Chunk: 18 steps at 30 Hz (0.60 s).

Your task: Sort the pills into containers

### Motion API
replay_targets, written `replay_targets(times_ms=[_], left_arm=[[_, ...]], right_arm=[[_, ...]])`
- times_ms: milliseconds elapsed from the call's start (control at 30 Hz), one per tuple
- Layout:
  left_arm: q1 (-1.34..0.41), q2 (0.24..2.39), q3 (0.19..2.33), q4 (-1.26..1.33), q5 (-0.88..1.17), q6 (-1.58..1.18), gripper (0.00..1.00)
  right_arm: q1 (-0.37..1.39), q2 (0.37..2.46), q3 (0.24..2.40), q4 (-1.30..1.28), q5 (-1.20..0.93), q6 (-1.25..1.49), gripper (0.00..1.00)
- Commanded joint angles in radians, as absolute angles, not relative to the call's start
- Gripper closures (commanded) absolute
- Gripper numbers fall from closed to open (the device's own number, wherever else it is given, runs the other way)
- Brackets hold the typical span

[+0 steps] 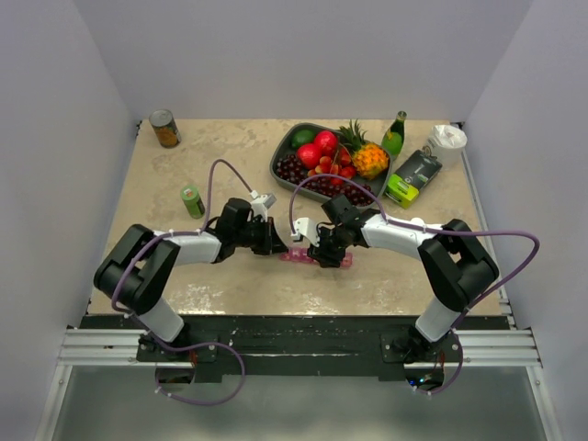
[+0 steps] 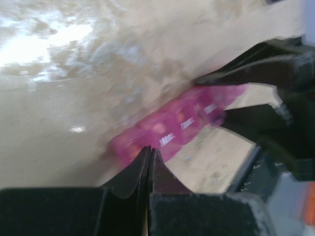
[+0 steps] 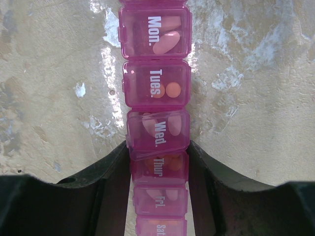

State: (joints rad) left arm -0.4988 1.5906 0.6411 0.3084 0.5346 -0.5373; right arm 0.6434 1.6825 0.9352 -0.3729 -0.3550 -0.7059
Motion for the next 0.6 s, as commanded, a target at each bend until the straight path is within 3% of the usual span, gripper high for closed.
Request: replay_targets(times_ms=[0, 167, 400, 500, 567], left_arm=[[-0.495, 1.716, 0.638, 0.175, 0.440, -0.503, 1.00], [-0.494, 1.758, 0.629, 0.242, 0.457, -0.506, 1.00], [-0.494, 1.527, 0.655, 0.224, 0.495, -0.534, 1.00], [-0.494, 1.477, 0.667, 0.253, 0.547, -0.561, 1.00], [-0.494, 1.471, 0.676, 0.273, 0.587, -0.574, 1.00]], right_arm=[[0.646, 1.727, 0.942, -0.377, -0.298, -0.704, 0.63], [0.646, 1.727, 0.942, -0.382, -0.295, -0.703, 0.63], [0.646, 1.733, 0.948, -0.388, -0.304, -0.704, 0.62], [0.646, 1.730, 0.951, -0.394, -0.313, -0.703, 0.59], [0.646, 1.729, 0.954, -0.397, -0.319, -0.703, 0.49]])
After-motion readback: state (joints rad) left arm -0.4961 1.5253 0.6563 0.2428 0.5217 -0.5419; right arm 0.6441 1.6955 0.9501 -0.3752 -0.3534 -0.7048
